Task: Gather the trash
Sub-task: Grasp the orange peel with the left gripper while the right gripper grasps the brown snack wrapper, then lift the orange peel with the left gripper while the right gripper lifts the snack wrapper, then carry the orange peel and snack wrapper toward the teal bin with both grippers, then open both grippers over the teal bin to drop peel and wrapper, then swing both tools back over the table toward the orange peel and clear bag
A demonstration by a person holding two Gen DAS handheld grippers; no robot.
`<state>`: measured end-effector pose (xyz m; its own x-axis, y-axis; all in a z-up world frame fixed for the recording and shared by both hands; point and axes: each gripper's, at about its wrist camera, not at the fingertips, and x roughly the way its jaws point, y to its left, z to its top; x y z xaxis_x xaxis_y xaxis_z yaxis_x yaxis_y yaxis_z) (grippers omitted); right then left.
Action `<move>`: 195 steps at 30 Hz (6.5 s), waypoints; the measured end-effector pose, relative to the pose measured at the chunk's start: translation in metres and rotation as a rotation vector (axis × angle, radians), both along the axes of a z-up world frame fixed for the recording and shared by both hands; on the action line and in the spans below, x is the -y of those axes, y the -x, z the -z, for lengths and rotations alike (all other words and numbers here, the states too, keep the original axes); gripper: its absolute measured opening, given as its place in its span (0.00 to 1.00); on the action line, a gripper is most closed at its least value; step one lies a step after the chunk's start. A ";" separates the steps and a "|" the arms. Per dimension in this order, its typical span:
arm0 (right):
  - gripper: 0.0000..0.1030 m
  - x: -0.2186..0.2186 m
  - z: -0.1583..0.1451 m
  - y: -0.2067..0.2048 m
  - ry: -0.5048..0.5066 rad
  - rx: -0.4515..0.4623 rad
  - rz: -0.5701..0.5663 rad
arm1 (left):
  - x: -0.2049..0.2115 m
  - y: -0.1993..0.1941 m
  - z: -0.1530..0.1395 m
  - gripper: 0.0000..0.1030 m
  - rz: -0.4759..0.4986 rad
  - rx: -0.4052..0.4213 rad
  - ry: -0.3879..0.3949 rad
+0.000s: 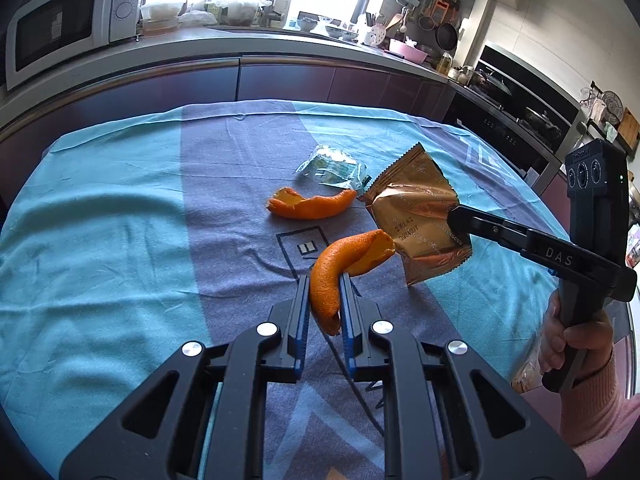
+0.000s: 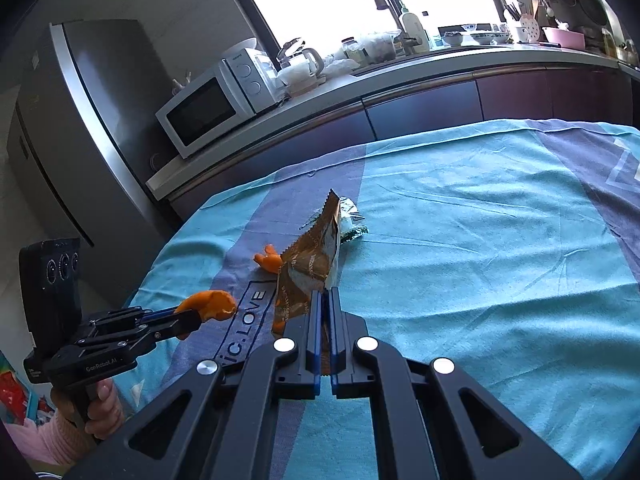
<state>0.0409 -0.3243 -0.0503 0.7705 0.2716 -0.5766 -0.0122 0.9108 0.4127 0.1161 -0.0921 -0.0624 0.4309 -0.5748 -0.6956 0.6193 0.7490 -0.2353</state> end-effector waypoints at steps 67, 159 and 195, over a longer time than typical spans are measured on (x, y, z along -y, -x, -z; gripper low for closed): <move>0.02 -0.162 -0.030 -0.052 -0.088 0.062 -0.400 | -0.176 0.032 -0.034 0.14 -0.361 0.052 0.050; 0.05 -0.428 0.009 -0.166 -0.042 -0.168 -0.737 | -0.406 -0.005 0.047 0.17 -0.954 -0.095 -0.013; 0.33 -0.158 -0.019 -0.082 0.022 -0.037 -0.349 | -0.199 0.002 -0.004 0.51 -0.416 0.085 0.057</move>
<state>0.1231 -0.1661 -0.0312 0.6120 0.5021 -0.6110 -0.3098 0.8631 0.3989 0.1142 0.1064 -0.0582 0.6888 -0.3763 -0.6196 0.2863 0.9265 -0.2443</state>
